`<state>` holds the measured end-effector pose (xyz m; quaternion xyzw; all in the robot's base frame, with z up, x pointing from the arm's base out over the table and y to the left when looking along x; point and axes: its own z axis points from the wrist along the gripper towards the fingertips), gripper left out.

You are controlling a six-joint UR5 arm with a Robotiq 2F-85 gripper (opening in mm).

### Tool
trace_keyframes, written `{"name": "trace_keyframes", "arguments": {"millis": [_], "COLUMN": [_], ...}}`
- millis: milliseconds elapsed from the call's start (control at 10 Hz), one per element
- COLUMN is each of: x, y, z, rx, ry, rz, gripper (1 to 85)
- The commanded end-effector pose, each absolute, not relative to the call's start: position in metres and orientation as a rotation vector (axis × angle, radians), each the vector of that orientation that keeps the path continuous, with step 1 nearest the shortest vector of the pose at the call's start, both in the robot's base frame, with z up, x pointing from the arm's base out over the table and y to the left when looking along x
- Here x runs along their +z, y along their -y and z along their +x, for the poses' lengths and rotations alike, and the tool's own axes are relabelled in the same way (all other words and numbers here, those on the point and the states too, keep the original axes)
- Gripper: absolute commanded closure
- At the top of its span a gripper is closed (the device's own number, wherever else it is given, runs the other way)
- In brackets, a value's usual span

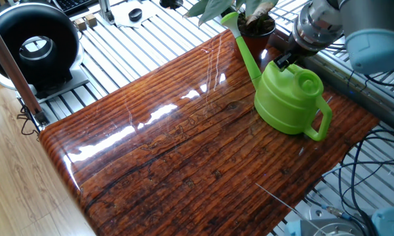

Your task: Water the plant

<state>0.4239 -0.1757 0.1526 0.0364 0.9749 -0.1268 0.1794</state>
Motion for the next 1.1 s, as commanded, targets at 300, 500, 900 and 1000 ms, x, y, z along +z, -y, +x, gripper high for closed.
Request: {"name": "trace_keyframes", "arguments": {"millis": [300, 500, 900, 1000], "x": [0.151, 0.153, 0.149, 0.149], "y": [0.181, 0.18, 0.177, 0.178], "z": [0.411, 0.405, 0.398, 0.396], "rx": [-0.365, -0.366, -0.352, -0.349], "ry": [-2.752, -2.762, -2.786, -2.796], "rz": [0.123, 0.137, 0.214, 0.224], "gripper": [46.7, 50.0, 82.3, 84.3]}}
